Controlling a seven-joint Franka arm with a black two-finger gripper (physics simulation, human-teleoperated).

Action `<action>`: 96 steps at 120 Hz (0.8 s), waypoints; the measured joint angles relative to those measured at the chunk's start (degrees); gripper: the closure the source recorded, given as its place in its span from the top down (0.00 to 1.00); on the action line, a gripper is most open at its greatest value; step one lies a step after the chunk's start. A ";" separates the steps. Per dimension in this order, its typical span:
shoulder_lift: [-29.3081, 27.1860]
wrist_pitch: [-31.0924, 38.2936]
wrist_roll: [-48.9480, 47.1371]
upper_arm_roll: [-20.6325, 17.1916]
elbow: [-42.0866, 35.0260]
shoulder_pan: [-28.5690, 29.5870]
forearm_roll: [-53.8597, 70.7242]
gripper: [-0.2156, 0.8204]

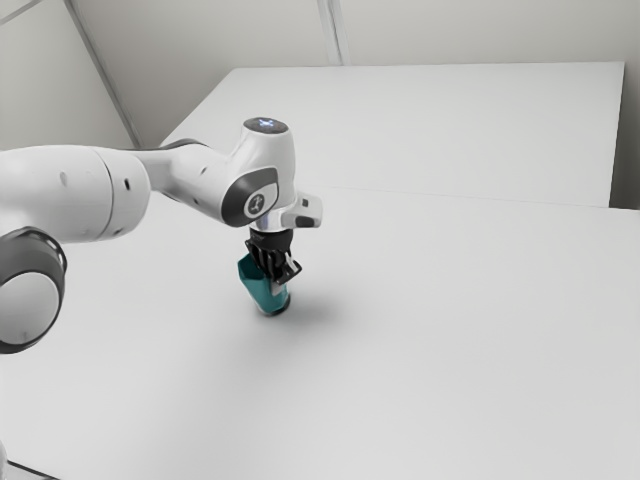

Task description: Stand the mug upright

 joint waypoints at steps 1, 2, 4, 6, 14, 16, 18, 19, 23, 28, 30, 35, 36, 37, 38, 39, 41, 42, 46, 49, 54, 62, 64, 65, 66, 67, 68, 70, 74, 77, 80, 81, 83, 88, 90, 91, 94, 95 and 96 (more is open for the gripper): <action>0.01 0.01 -0.01 0.00 -0.01 0.01 -0.03 0.04; 0.01 0.02 -0.02 0.00 -0.02 0.02 -0.06 0.04; 0.03 0.04 -0.03 0.00 -0.03 0.04 -0.11 0.04; 0.06 0.06 -0.05 0.00 -0.04 0.06 -0.15 0.04; 0.16 0.13 -0.10 0.00 -0.06 0.27 -0.30 0.04; 0.22 0.14 -0.11 0.00 -0.06 0.32 -0.33 0.04; 0.27 0.15 -0.13 0.00 -0.06 0.36 -0.35 0.04; 0.29 0.16 -0.14 0.00 -0.06 0.38 -0.36 0.04; 0.34 0.18 -0.16 0.00 -0.06 0.41 -0.39 0.04; 0.38 0.21 -0.19 0.00 -0.06 0.43 -0.41 0.04; 0.38 0.21 -0.19 0.00 -0.08 0.43 -0.45 0.06; 0.40 0.21 -0.16 0.00 -0.12 0.48 -0.56 0.14; 0.40 0.21 -0.16 -0.01 -0.12 0.51 -0.58 0.16; 0.40 0.21 -0.15 -0.01 -0.13 0.55 -0.60 0.18; 0.40 0.21 -0.15 -0.01 -0.13 0.59 -0.62 0.20; 0.40 0.21 -0.14 -0.01 -0.15 0.62 -0.64 0.22; 0.38 0.21 -0.13 -0.01 -0.17 0.68 -0.68 0.25; 0.37 0.21 -0.12 -0.01 -0.18 0.70 -0.70 0.27; 0.35 0.21 -0.10 -0.01 -0.21 0.77 -0.75 0.34; 0.31 0.20 -0.09 -0.01 -0.22 0.82 -0.78 0.39; 0.18 0.19 -0.06 -0.01 -0.24 0.85 -0.83 0.46; -0.14 0.18 -0.01 -0.01 -0.24 0.82 -0.87 0.55; -0.23 0.17 -0.01 -0.01 -0.24 0.81 -0.88 0.57; -0.28 0.17 0.00 -0.01 -0.24 0.81 -0.88 0.58; -0.32 0.18 0.00 -0.01 -0.24 0.81 -0.88 0.59; -0.38 0.18 0.01 -0.01 -0.24 0.81 -0.89 0.60; -0.45 0.17 0.01 -0.01 -0.24 0.81 -0.89 0.60; -0.60 0.17 0.02 -0.01 -0.24 0.80 -0.90 0.62; -0.94 0.16 0.03 -0.01 -0.24 0.80 -0.90 0.64; -1.18 0.16 0.04 -0.01 -0.24 0.80 -0.91 0.66; -1.42 0.16 0.04 -0.01 -0.24 0.80 -0.93 0.67; -1.51 0.16 0.04 -0.01 -0.24 0.80 -0.94 0.68; -1.69 0.16 0.04 -0.01 -0.24 0.80 -0.97 0.69; -2.40 0.15 0.04 -0.01 -0.22 0.80 -1.20 0.71; -2.78 0.15 0.03 -0.01 -0.23 0.81 -1.49 0.71; -2.98 0.15 0.03 -0.01 -0.23 0.81 -1.64 0.72; -3.58 0.14 0.01 0.02 -0.23 0.83 -2.09 0.72; -3.79 0.14 0.00 0.03 -0.22 0.84 -2.22 0.73; -3.98 0.14 0.00 0.03 -0.21 0.85 -2.36 0.73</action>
